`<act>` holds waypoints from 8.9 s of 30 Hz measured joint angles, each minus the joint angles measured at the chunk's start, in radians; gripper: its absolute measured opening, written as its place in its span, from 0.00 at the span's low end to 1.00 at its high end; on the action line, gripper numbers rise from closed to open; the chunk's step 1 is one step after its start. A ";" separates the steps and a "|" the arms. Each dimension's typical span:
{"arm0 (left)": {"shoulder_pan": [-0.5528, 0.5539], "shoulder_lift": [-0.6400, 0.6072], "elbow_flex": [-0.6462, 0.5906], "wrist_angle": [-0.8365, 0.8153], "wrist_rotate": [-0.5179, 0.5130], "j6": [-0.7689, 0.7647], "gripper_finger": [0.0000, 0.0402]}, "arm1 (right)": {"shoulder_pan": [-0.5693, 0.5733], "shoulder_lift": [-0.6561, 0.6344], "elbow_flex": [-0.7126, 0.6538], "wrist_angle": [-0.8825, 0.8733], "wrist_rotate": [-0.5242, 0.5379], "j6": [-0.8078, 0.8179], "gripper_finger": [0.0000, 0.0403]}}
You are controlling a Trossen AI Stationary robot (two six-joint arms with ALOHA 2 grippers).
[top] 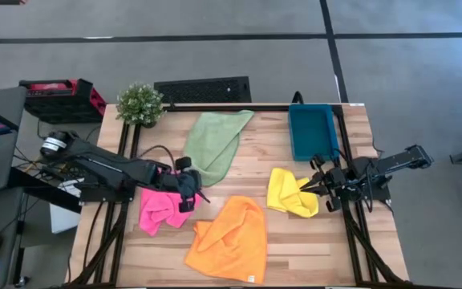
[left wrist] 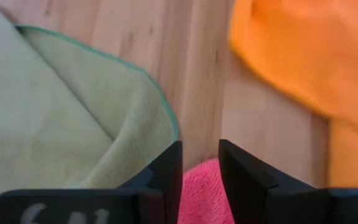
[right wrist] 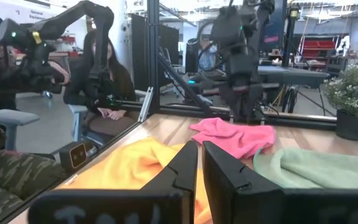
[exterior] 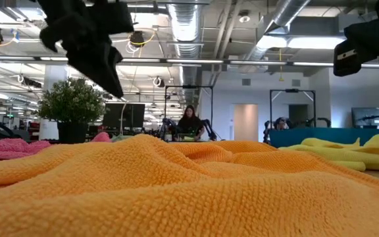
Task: Fold microfiber towels
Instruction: Fold the green microfiber towel
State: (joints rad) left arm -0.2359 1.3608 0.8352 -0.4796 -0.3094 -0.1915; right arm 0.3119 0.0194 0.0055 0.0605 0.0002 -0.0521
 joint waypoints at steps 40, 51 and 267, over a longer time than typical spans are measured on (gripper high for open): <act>0.151 0.211 0.000 -0.004 0.094 0.175 0.09 | 0.000 0.000 0.000 0.000 0.001 -0.001 0.12; 0.152 0.213 0.104 -0.074 0.087 0.194 0.00 | 0.000 0.000 0.000 0.000 0.074 -0.001 0.12; 0.137 0.178 1.098 -1.090 -0.493 -0.112 0.00 | -0.377 1.097 1.196 -0.626 0.473 -0.231 0.01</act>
State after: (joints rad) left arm -0.0986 1.5383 1.9327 -1.5699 -0.8023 -0.3034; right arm -0.0653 1.1164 1.2015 -0.5657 0.4731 -0.2829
